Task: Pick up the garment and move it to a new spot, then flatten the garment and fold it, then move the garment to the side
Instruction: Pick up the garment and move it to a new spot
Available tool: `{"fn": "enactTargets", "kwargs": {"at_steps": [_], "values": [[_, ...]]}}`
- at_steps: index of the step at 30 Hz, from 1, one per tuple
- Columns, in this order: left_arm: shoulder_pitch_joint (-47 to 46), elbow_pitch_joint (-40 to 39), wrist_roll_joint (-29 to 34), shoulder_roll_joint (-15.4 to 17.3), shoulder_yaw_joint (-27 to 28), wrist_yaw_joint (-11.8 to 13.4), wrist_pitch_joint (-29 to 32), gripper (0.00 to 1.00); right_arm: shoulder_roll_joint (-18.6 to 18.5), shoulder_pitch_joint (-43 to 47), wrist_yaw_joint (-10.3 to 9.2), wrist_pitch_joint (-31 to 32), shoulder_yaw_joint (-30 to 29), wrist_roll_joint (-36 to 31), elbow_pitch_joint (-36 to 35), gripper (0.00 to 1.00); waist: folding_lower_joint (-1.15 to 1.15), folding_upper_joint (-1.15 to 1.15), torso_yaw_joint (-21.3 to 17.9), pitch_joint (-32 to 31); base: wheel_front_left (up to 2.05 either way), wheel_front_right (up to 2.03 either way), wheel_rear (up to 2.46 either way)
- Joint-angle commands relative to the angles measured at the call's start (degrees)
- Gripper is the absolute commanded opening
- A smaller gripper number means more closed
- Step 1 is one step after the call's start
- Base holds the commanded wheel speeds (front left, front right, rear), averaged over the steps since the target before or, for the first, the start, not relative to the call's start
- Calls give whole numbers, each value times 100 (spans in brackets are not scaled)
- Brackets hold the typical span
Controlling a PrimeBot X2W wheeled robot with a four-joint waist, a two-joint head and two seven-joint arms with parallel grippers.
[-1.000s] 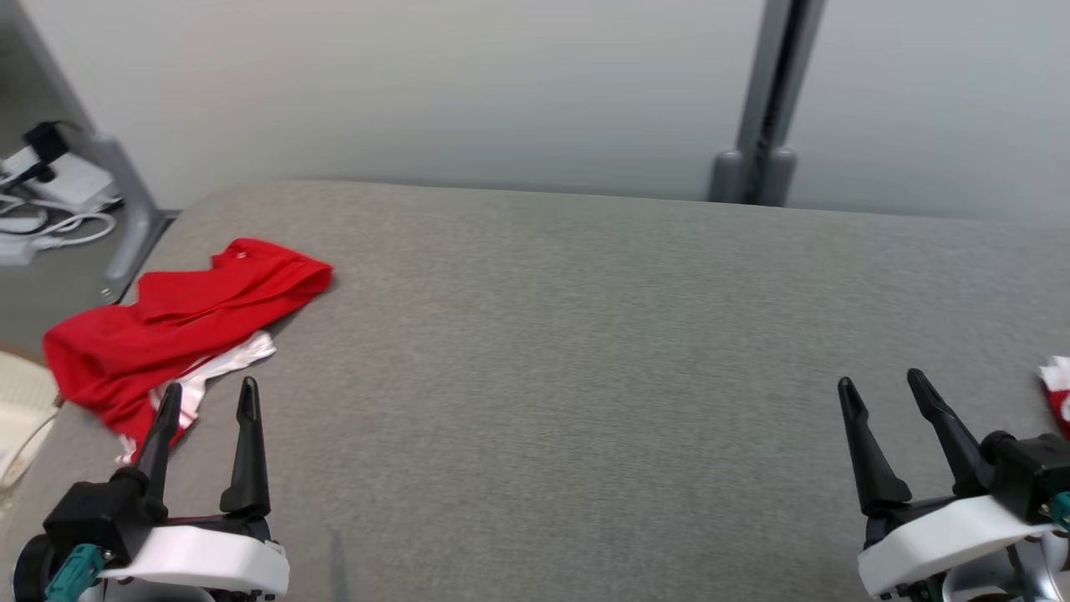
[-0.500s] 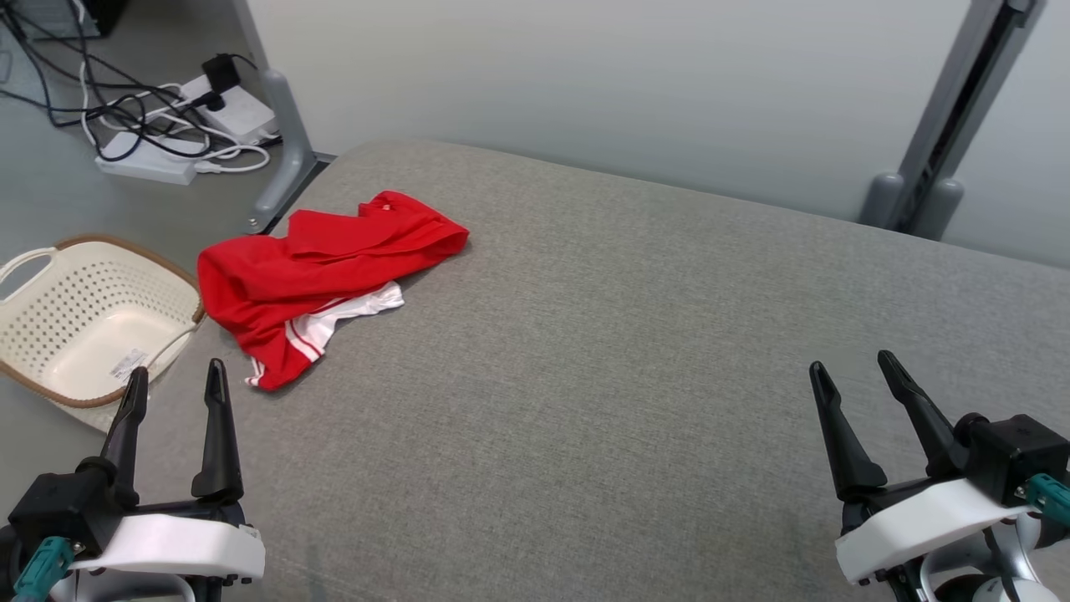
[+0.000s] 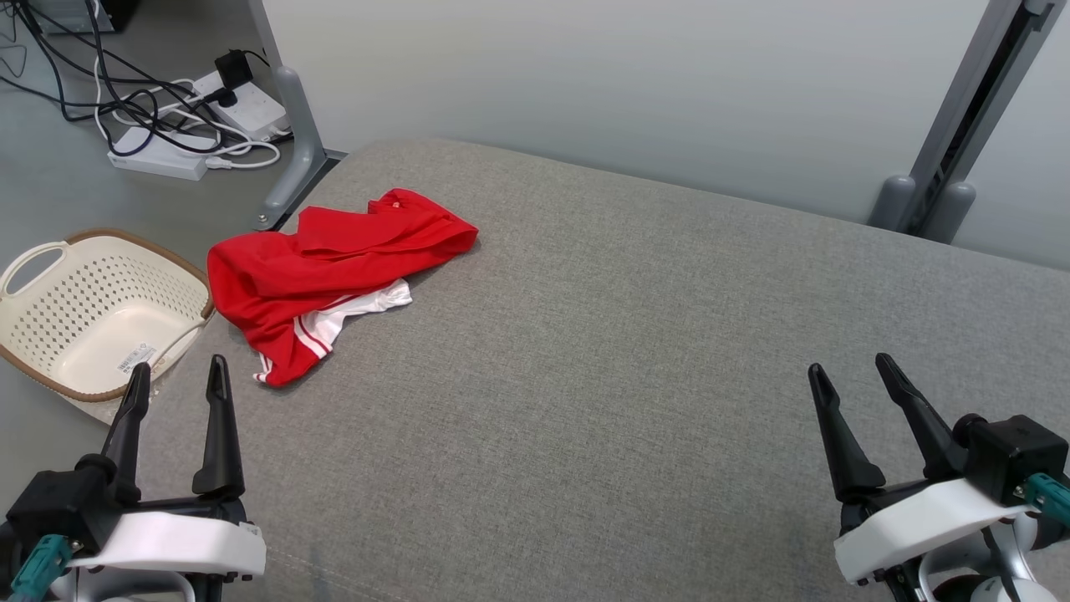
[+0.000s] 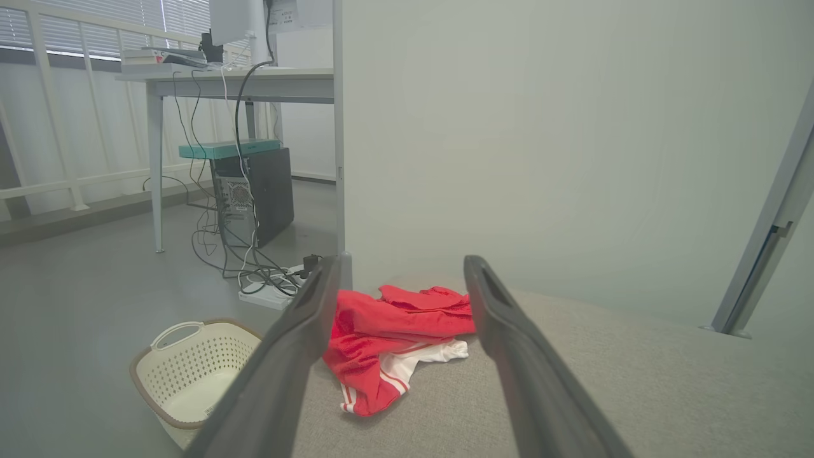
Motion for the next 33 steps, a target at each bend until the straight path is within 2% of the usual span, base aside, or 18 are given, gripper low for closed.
{"fn": "enactTargets", "kwargs": {"at_steps": [1,10,13,17,18,25,33], "values": [[-108,13,-28,21,27,-35,-30,100,-16,-38,-2,-23,-9,32,2,100,0,0,-7,12,0,0,0],[-605,203,-131,6,307,-264,-82,100,-41,-258,-2,94,3,-59,-181,100,0,0,-133,433,0,0,0],[-1082,488,-184,53,436,-469,-91,100,-103,-453,-2,183,30,-103,-279,100,0,0,-216,727,0,0,0],[-1815,1264,-332,98,496,-839,-69,100,-192,-747,-2,280,90,-146,-359,100,0,0,-375,1166,0,0,0],[-1815,1264,-332,98,496,-839,-69,100,-192,-747,-2,280,90,-146,-359,100,0,0,-375,1166,0,0,0],[-3002,3063,-760,12,479,-1538,158,100,-245,-1102,-2,369,87,-237,-447,100,0,0,-701,1913,0,0,0],[-4439,5299,-843,7,224,-2281,596,100,-350,-1491,-2,429,164,-320,-576,100,0,0,-1059,2753,0,0,0]]}}
